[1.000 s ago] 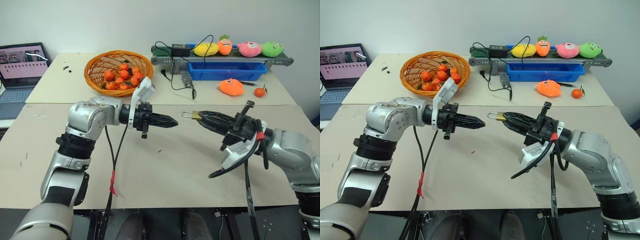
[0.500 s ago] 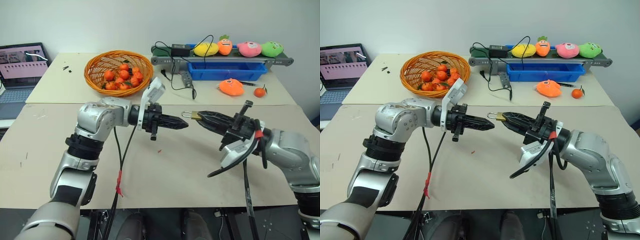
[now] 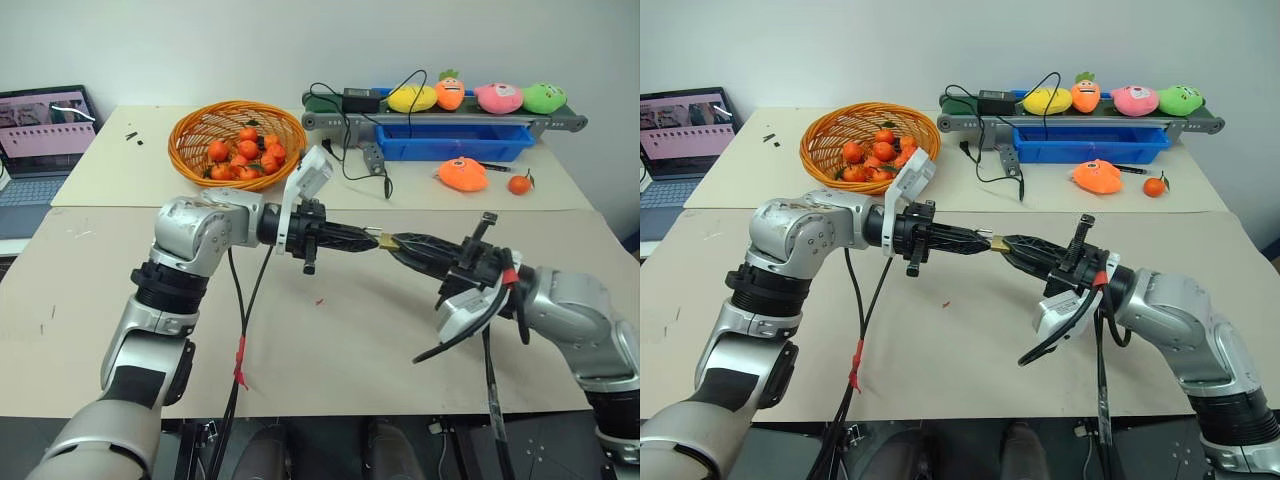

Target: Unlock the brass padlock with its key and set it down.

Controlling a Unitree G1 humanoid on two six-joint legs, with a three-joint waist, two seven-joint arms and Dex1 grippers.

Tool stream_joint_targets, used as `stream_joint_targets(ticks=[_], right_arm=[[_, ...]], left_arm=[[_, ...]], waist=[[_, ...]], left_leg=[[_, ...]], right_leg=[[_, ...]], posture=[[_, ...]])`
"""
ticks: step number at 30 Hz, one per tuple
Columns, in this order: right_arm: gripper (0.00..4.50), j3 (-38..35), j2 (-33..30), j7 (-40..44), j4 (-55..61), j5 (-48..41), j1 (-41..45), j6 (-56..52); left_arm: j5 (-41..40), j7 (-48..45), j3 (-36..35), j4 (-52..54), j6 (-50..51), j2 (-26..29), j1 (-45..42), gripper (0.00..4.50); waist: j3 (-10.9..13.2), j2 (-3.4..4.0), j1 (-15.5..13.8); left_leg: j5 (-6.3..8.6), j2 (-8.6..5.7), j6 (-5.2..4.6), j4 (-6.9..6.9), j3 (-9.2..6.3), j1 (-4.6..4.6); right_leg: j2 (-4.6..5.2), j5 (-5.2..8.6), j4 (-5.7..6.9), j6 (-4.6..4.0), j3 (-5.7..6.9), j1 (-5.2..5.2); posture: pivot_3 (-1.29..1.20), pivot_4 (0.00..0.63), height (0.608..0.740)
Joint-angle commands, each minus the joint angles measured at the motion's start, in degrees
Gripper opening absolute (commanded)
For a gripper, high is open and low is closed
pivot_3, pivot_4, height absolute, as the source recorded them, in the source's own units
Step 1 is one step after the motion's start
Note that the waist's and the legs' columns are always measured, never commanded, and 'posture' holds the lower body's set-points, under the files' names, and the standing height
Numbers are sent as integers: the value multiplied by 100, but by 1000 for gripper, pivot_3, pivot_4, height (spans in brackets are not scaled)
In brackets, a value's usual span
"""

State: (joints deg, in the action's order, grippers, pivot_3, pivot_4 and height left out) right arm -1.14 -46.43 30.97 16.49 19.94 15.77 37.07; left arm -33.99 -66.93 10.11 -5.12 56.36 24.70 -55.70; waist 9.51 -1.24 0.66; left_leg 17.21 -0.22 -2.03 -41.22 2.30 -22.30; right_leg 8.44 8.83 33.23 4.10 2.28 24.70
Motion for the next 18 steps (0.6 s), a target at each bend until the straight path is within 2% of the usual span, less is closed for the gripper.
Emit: stream_joint_targets(ticks=[1, 18], right_arm=[[124, -94, -23, -59, 167, -113, -20, 27], [124, -119, 0, -41, 458, -168, -204, -91]], left_arm=[[-43, 14, -97, 32, -96, -16, -172, 24], [-13, 68, -73, -30, -178, -54, -124, 24]], waist=[[0, 0, 1], [0, 0, 1]], left_leg=[[0, 0, 0, 0, 0, 0], [0, 0, 0, 0, -4, 1]], right_leg=[[0, 0, 0, 0, 0, 0], [0, 0, 1, 0, 0, 0]], posture=[[0, 150, 740], [0, 150, 740]])
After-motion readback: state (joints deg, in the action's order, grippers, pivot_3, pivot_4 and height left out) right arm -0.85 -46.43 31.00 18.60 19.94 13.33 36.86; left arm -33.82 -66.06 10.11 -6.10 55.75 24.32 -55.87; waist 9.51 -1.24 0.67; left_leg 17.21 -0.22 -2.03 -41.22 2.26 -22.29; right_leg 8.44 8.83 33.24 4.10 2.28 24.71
